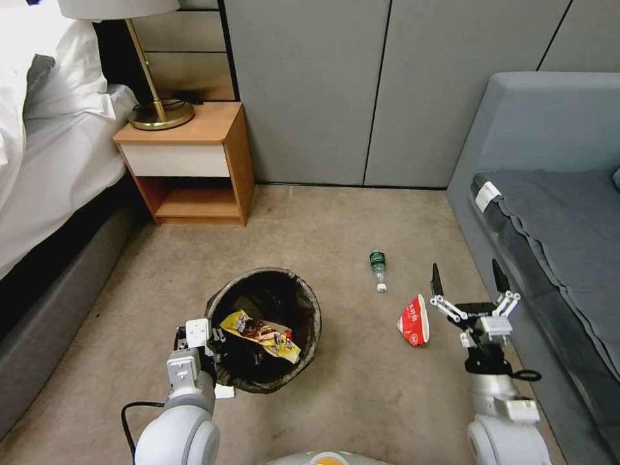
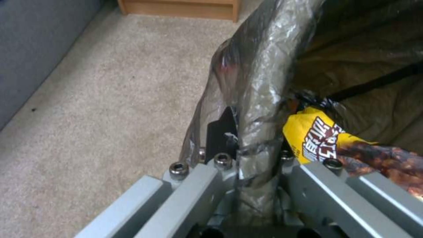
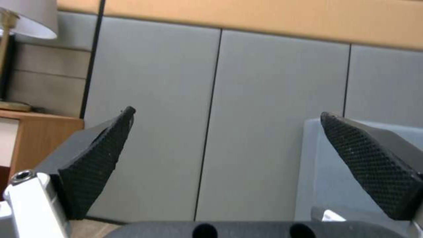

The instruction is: Pick up the trash bin, then pick up the garbage from the floor and place it into the trash bin.

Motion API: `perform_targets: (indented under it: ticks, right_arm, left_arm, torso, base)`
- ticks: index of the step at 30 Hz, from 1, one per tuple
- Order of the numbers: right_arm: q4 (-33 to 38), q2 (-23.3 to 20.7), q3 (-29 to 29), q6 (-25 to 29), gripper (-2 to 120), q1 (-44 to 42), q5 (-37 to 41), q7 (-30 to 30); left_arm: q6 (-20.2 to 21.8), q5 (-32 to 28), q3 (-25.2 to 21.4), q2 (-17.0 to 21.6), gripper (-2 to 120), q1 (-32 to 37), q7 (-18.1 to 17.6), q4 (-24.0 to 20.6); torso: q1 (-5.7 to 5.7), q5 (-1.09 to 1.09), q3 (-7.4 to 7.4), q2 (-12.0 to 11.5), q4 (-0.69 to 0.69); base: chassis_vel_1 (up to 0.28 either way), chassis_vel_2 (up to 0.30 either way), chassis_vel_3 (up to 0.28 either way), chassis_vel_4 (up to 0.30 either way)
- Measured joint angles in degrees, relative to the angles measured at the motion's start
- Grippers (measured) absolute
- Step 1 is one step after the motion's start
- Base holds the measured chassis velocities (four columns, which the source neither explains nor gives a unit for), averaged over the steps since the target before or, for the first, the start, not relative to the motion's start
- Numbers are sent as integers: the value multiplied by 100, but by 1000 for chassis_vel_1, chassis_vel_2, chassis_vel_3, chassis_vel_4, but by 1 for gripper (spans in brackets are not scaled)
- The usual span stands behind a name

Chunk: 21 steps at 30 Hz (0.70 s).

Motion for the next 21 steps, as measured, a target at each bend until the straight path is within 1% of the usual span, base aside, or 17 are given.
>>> perform_targets:
  ticks: [1,2,3,6,7,11,12,13,15,16,17,19,20,21]
  right_arm:
    - [-19,-13,-33,-156,100,93,23,26]
    - [-19,-13,-33,-156,100,93,23,26]
    - [-59,-26,-76,-364,100,216,57,56]
    - [-230,-97,-259,-1232,100,573,250,146]
    - [-230,-97,-259,-1232,100,573,250,146]
    - [-473,-199,-446,-2163,100,954,577,285]
    - [-473,-199,-446,-2163,100,954,577,285]
    - [-638,-245,-508,-2531,100,1130,649,339]
    - [-800,-275,-553,-2750,100,1271,663,351]
    - [-800,-275,-553,-2750,100,1271,663,351]
    - [-1041,-320,-608,-3048,100,1461,665,352]
    - [-1231,-357,-646,-3288,100,1591,690,337]
    - [-1231,-357,-646,-3288,100,1591,690,337]
    - [-1531,-418,-706,-3597,100,1779,773,247]
  left_arm:
    - [0,0,0,-4,0,-1,0,4]
    - [0,0,0,-4,0,-1,0,4]
    - [-1,0,2,-8,0,-8,1,15]
    - [-1,28,38,-29,0,-24,1,35]
    - [-1,28,38,-29,0,-24,1,35]
    - [-2,42,61,-35,0,-12,3,21]
    - [-2,42,61,-35,0,-12,3,21]
    - [-4,42,60,-30,0,-5,3,16]
    - [-5,41,57,-25,0,1,5,1]
    - [-5,41,57,-25,0,1,5,1]
    - [-5,40,50,-23,0,1,5,-15]
    - [-5,39,48,-23,0,1,6,-30]
    - [-5,39,48,-23,0,1,6,-30]
    - [-5,39,47,-23,0,1,6,-54]
  torso:
    - [0,0,0,0,0]
    - [0,0,0,0,0]
    - [0,0,0,0,1]
    - [0,0,0,0,0]
    - [0,0,0,0,0]
    - [0,0,0,0,1]
    - [0,0,0,0,1]
    - [0,0,0,0,0]
    - [0,1,0,0,0]
    - [0,1,0,0,0]
    - [0,0,0,0,1]
    - [0,1,0,0,0]
    - [0,1,0,0,0]
    - [0,0,0,0,0]
  base:
    - [0,0,0,0]
    - [0,0,0,0]
    - [0,0,0,0]
    - [0,0,0,0]
    - [0,0,0,0]
    - [0,0,0,0]
    - [0,0,0,0]
    - [0,0,0,0]
    - [0,0,0,0]
    - [0,0,0,0]
    - [0,0,0,0]
    - [0,0,0,0]
    - [0,0,0,0]
    - [0,0,0,0]
